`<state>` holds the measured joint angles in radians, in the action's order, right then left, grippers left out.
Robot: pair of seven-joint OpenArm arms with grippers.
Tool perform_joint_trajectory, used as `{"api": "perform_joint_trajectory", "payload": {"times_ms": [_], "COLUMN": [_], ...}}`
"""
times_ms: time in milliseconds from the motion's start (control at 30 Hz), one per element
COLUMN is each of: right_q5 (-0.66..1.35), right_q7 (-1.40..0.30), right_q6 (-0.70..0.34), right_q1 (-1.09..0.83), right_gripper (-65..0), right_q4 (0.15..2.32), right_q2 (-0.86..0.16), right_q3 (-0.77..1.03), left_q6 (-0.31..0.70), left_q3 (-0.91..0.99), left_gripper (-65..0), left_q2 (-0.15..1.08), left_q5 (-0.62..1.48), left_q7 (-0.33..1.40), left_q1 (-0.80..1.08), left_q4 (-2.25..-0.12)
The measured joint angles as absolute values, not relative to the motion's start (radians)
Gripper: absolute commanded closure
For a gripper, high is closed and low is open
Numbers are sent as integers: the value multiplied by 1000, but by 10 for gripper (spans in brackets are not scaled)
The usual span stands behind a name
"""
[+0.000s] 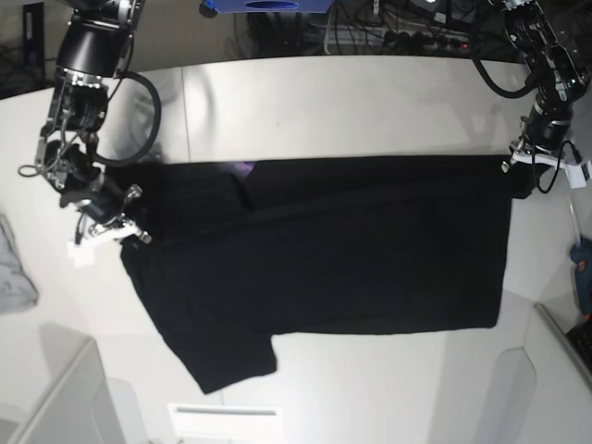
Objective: Fold the T-shirt properly
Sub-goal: 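Lay the held shoulder edge down across the shirt body with both grippers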
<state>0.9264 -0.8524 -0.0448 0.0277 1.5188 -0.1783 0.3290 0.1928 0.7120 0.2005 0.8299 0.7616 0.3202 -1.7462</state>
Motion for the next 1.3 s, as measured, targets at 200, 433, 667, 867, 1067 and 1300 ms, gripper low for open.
{"api": "perform_joint_trajectory", "payload": {"times_ms": [200,433,667,867,1067,1300], "right_q5": [931,926,920,920,920,920], "right_q7": [-854,-850,-841,-842,-842,-838], "right_q6": [-45,-45,-45,-45,-45,-45], "right_q1": [64,72,89,88,88,88], "right_gripper": [0,0,0,0,-65,-204], "right_q4": [1496,1451,1406,1404,1404,1404], "right_q2": [-178,-176,-176,-176,-176,-176], "right_q3": [329,329,329,329,329,334], "left_q6": [193,193,190,190,190,190], "left_q3": [712,712,652,645,651,653], "left_gripper": [0,0,0,0,0,-244], "left_q2": [203,203,205,202,203,205], "left_q5": [831,827,780,763,762,760], "left_q7": [760,760,760,760,760,760], "left_q1": [292,290,260,254,237,224], "left_q4": [-1689,-1671,-1664,-1662,-1638,-1638]}}
